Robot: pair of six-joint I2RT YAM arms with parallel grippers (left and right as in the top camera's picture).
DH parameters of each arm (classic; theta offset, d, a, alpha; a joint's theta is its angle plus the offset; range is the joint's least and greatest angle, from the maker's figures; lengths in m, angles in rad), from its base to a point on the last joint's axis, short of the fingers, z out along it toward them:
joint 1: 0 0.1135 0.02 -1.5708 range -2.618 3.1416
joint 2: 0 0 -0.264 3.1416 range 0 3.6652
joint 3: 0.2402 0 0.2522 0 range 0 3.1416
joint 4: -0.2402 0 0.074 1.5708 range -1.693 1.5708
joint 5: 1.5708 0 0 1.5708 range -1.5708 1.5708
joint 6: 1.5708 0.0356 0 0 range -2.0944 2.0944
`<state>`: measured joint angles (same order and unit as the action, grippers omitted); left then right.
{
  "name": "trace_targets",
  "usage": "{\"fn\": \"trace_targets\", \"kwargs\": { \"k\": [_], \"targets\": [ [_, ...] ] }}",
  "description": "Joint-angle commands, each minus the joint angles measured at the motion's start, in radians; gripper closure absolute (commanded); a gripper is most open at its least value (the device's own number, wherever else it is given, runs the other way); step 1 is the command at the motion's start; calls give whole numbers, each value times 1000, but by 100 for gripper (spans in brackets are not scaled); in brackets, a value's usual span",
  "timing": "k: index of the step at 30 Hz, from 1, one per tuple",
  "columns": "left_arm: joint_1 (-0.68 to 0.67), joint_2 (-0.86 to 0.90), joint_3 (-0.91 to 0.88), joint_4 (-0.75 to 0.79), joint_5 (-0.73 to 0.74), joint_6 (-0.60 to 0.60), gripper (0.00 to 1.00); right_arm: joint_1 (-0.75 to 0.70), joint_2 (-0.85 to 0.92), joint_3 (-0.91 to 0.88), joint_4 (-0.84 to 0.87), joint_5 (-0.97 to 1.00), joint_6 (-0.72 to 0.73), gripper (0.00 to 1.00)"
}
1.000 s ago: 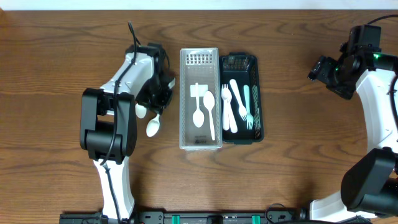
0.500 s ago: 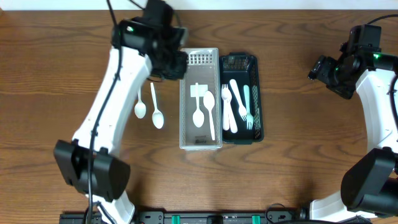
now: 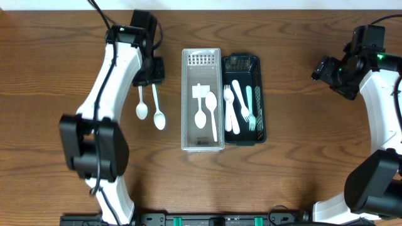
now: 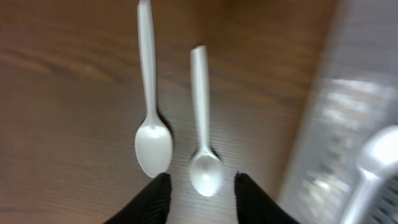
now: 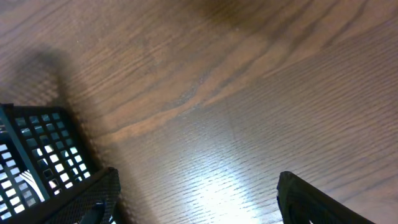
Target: Pack container
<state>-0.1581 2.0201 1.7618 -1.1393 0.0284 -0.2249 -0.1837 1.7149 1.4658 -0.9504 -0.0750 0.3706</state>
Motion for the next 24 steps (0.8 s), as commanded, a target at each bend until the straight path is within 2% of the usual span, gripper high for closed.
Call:
{"fn": "trace_targets", "kwargs": {
  "k": [1, 8, 10, 21, 24],
  "targets": [
    [3, 92, -23, 2, -10, -20, 61, 8, -2, 6, 3, 3, -2, 15],
    [5, 179, -25, 22, -10, -55, 56, 8, -2, 6, 3, 3, -2, 15],
    [5, 193, -31, 23, -10, -87, 56, 8, -2, 6, 0, 3, -2, 15],
    [5, 251, -91, 48, -10, -88, 56, 8, -2, 6, 0, 4, -2, 15],
    [5, 251, -98, 50, -10, -88, 58, 8, -2, 6, 0, 4, -2, 15]
  ]
}}
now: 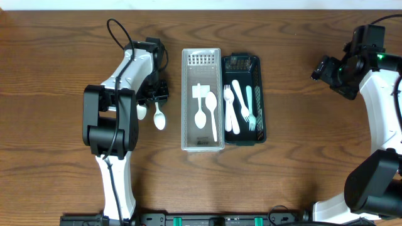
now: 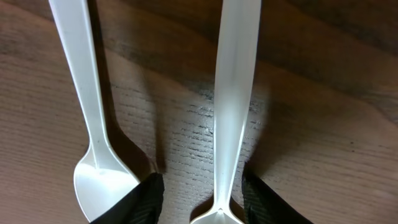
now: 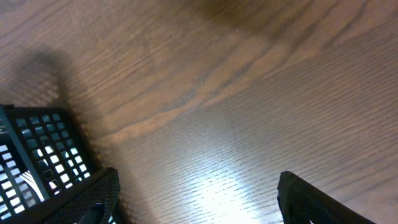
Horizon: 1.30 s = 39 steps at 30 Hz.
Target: Pack container
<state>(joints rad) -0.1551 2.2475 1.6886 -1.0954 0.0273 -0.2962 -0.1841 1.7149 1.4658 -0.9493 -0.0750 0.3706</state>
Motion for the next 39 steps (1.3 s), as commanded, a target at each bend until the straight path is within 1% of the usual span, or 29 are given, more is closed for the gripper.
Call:
{"fn": "trace_targets", "kwargs": {
  "k": [1, 3, 4, 5, 6, 9, 13, 16, 19, 23, 26, 30, 33, 35, 38, 39],
  "targets": [
    [2, 24, -25, 6, -9, -17, 64, 8, -2, 6, -1, 4, -2, 15],
    [1, 24, -25, 5, -3, -16, 78, 8, -2, 6, -1, 4, -2, 16],
    [1, 24, -24, 2, 14, -16, 87, 8, -2, 6, -1, 4, -2, 15],
    [1, 24, -24, 0, 39, -16, 93, 8, -2, 6, -1, 4, -2, 15],
    [2, 23, -24, -5, 73, -15, 94, 8, -2, 6, -1, 4, -2, 15],
    [2, 13, -9, -43, 144, 19, 94, 8, -2, 6, -6, 4, -2, 16],
    [2, -28, 69, -153, 146, 33, 94, 8, -2, 6, -11, 3, -2, 16],
    [-3, -93, 159, -232, 146, 32, 94, 8, -2, 6, -11, 3, -2, 16],
    [-25, -194, 256, -272, 166, 32, 94, 8, -2, 6, -11, 4, -2, 16],
    [-93, -328, 320, -223, 258, 24, 94, 8, -2, 6, -9, 4, -2, 16],
    [-174, -396, 320, -163, 253, -9, 94, 8, -2, 6, -4, 4, -2, 16],
    [-296, -394, 307, -128, 237, -32, 94, 8, -2, 6, -5, 4, -2, 15],
    [-367, -354, 267, -109, 165, -58, 95, 8, -2, 6, -4, 4, -2, 15],
    [-393, -321, 238, -96, 136, -65, 91, 8, -2, 6, -5, 4, -2, 15],
    [-400, -259, 227, -92, 137, -65, 83, 8, -2, 6, -5, 4, -2, 15],
    [-396, -248, 227, -91, 137, -64, 72, 8, -2, 6, -5, 4, -2, 15]
  ]
}}
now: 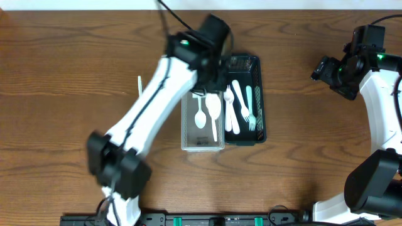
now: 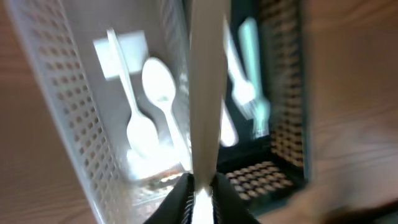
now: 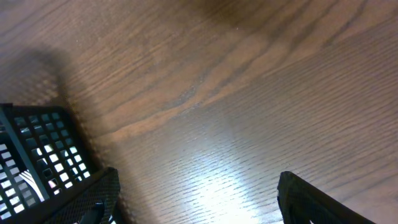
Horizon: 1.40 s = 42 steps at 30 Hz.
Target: Pack container
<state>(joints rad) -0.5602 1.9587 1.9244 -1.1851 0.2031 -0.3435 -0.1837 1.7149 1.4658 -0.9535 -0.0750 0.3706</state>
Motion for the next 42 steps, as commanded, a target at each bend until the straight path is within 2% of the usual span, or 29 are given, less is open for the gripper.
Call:
{"fn": "trace_targets", "kwargs": {
  "k": [1, 3, 6, 8, 9, 13, 18, 23, 28, 38, 42],
  "targets": [
    [17, 44, -8, 0, -39, -16, 68, 8, -2, 6, 0, 4, -2, 15],
    [45, 38, 2, -5, -39, 13, 61, 8, -2, 6, 0, 7, -2, 15],
    [123, 5, 31, -18, -41, 69, 43, 8, -2, 6, -1, 19, -2, 15],
    [192, -18, 34, -18, -43, 74, 35, 8, -2, 6, 0, 19, -2, 16],
    [238, -24, 34, -18, -49, 75, 34, 8, -2, 6, 0, 19, -2, 15],
    [398, -10, 19, -5, -59, 178, 34, 8, -2, 6, 0, 19, -2, 15],
    [525, 76, -7, 16, -58, 323, 35, 8, -2, 6, 14, 19, -2, 14],
    [562, 191, -8, 14, -59, 333, 36, 8, -2, 6, 19, 19, -2, 14],
    [564, 276, -8, 13, -69, 332, 51, 8, -2, 6, 14, 19, -8, 14],
    [563, 352, -15, 11, -113, 324, 50, 8, -2, 6, 19, 26, -9, 14],
    [563, 361, -72, 24, -142, 311, 51, 8, -2, 6, 15, 26, -10, 14]
  ]
}}
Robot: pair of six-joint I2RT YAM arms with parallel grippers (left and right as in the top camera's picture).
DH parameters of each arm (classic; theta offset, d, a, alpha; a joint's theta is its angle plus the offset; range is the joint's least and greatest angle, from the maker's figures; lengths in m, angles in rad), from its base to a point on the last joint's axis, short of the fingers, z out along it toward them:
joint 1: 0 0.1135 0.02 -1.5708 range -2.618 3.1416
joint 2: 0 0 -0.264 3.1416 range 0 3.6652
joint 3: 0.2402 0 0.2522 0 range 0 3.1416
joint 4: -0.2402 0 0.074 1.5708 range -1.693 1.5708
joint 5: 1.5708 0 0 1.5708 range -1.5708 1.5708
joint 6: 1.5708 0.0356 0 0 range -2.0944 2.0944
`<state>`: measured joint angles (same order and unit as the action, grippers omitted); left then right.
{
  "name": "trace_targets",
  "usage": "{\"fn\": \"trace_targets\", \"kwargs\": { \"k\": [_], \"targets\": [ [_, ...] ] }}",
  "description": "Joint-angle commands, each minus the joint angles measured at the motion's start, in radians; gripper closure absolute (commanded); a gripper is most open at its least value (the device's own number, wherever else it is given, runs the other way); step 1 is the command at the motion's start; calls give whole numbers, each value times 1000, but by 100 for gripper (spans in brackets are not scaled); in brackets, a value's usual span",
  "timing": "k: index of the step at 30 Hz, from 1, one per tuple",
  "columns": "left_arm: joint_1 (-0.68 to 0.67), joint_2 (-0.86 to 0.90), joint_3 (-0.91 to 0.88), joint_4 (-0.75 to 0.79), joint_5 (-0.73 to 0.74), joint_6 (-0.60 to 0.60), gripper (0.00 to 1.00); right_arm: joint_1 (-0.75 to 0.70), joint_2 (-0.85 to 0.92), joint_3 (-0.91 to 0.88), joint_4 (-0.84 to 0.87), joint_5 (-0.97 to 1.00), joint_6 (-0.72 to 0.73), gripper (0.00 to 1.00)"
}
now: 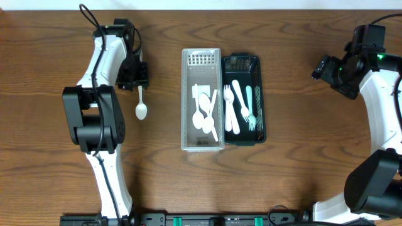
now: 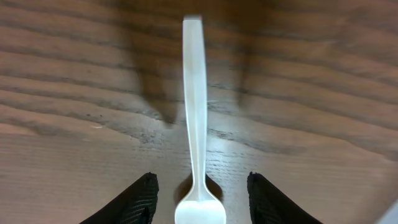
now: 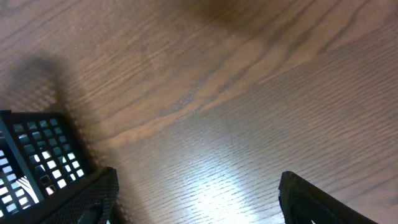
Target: Pack container
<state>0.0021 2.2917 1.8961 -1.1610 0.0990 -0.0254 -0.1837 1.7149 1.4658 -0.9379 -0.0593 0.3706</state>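
Observation:
One white plastic spoon (image 1: 141,104) lies on the wood left of the clear white tray (image 1: 186,100); the tray holds three white spoons (image 1: 202,116). A black mesh basket (image 1: 259,100) beside it holds white and mint forks (image 1: 241,103). My left gripper (image 1: 137,79) is open over the loose spoon. In the left wrist view the spoon (image 2: 193,93) runs up the middle, with the gripper (image 2: 200,200) straddling its bowl. My right gripper (image 1: 328,69) is open and empty far to the right, its fingers (image 3: 93,198) above bare wood.
The brown wooden table (image 1: 301,150) carries only the tray and basket at its middle. A corner of the black basket (image 3: 28,158) shows at the left of the right wrist view. The table's far edge runs along the top of the overhead view.
The spoon my left gripper held over the tray now lies in the tray. The left gripper has moved back to the left and stands open over the last loose spoon.
Two spoons lay left of the tray with my left gripper open above them. Then its fingers stood astride the right-hand spoon, then it held that spoon over the tray. Now that spoon is in the tray and one remains on the wood. The right arm stayed still.

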Motion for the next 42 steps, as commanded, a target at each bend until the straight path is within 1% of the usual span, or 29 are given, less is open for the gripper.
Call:
{"fn": "trace_targets", "kwargs": {
  "k": [1, 6, 8, 10, 13, 16, 17, 19, 22, 25, 28, 31, 34, 37, 42],
  "targets": [
    [1, 28, -60, 1, -49, -13, 51, 8, -2, 6, -2, 10, -10, 14],
    [2, 28, -106, 24, -56, -13, 51, 8, -2, 6, -5, 10, -9, 14],
    [1, 28, -113, 25, -56, -13, 53, 8, -2, 6, -5, 10, -9, 14],
    [1, 28, -123, 27, -55, -18, 60, 8, -2, 6, -5, 10, -9, 14],
    [1, 28, -148, 35, -55, -39, 66, 8, -2, 6, -6, 10, -9, 14],
    [-2, 28, -185, 45, -55, -63, 79, 8, -2, 6, -6, 10, -9, 14],
    [-3, 28, -193, 44, -50, -63, 87, 8, -2, 6, -6, 10, -9, 14],
    [-8, 28, -195, 26, -47, -62, 94, 8, -2, 6, -6, 10, -9, 14],
    [-13, 5, -187, -9, -46, -63, 94, 8, -2, 6, -6, 10, -8, 14],
    [-21, -48, -137, -67, -35, -62, 94, 8, -2, 6, -9, 10, -8, 14],
    [-36, -129, -58, -132, -26, -63, 94, 8, -2, 6, -9, 10, -9, 14],
    [-77, -241, 11, -159, 36, -66, 94, 8, -2, 6, -9, 10, -9, 14],
    [-156, -363, 27, -124, 50, -67, 94, 8, -2, 6, -8, 10, -9, 14],
    [-262, -444, 27, -88, 50, -111, 94, 8, -2, 6, -8, 10, -9, 14],
    [-448, -449, 16, -49, 46, -178, 94, 8, -2, 6, -8, 10, -9, 14]
  ]
}}
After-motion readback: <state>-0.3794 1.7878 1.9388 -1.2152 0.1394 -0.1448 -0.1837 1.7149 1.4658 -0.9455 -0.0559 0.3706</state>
